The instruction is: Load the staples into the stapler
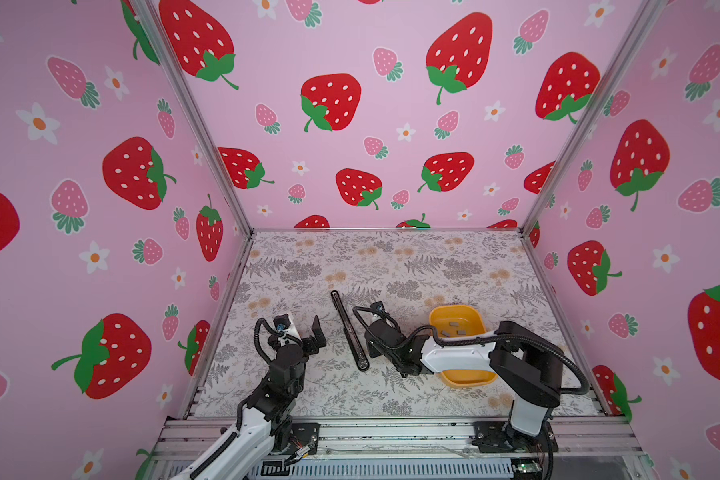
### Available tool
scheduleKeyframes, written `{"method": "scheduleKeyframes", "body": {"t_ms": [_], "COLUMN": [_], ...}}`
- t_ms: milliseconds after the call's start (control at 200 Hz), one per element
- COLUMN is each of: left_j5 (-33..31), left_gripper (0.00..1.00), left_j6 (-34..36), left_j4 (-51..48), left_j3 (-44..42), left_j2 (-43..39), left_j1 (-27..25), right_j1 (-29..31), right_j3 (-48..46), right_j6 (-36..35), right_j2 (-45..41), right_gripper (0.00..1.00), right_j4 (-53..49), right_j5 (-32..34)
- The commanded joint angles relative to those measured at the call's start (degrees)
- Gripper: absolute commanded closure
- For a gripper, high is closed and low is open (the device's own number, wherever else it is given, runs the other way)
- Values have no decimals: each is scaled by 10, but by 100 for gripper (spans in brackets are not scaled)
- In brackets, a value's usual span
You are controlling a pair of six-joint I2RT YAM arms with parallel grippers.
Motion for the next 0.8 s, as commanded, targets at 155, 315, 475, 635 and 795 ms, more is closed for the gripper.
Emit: {"method": "scheduleKeyframes", "body": {"t_ms": [155,315,475,635,795], "left_j5": [2,3,4,4,5], "left_gripper": [1,1,1,1,1], "left_j6": [-17,-17,-17,-17,-17], "left_j4": [18,19,18,17,17], "left_j3": [5,8,7,7,7], "left_j2": [21,29,25,23,24], "left_j1": [4,4,4,4,4], "right_j1": [2,1,-1,-2,-4], "right_j3": [43,48,57,63,65], "right_j6": [32,37,38,40,40], "right_j2": [43,59,78,89,92], "right_gripper": [100,97,90,83,74], "right_j4": [-40,-43,-45,-47,-47], "right_j5": [17,21,18,17,17]}}
